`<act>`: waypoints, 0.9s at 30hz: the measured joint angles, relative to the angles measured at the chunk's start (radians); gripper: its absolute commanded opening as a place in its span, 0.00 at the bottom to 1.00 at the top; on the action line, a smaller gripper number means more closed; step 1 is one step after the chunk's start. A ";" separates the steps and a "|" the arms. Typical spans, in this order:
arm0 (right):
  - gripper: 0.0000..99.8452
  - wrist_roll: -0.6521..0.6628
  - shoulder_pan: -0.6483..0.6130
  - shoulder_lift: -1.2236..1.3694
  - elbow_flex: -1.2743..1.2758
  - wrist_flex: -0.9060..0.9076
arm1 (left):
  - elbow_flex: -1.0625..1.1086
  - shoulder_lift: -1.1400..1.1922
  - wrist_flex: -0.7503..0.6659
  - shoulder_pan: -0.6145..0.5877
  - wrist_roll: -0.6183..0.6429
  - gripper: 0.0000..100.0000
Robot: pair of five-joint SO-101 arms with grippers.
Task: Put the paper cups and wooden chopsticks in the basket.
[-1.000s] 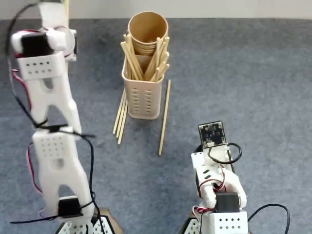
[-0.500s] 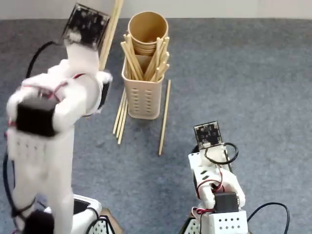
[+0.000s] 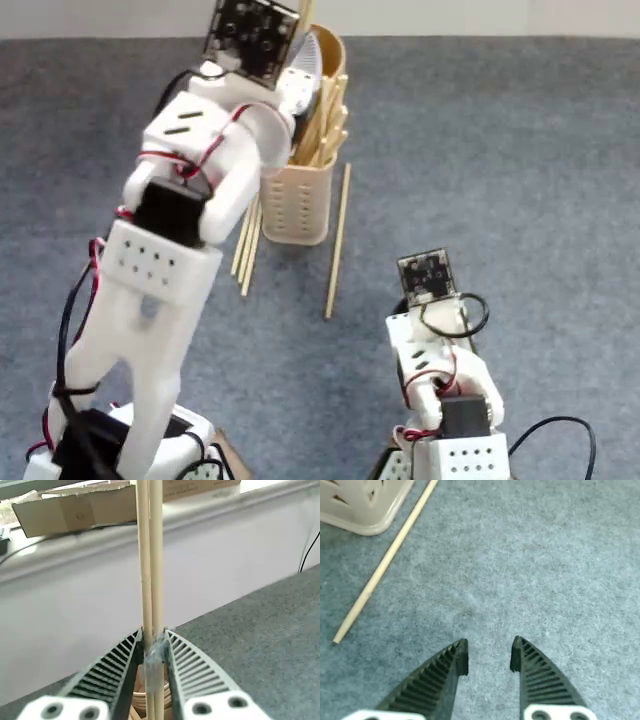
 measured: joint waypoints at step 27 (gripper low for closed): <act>0.15 0.000 0.000 0.000 0.000 0.000 | 0.241 0.011 -0.192 -0.041 0.063 0.17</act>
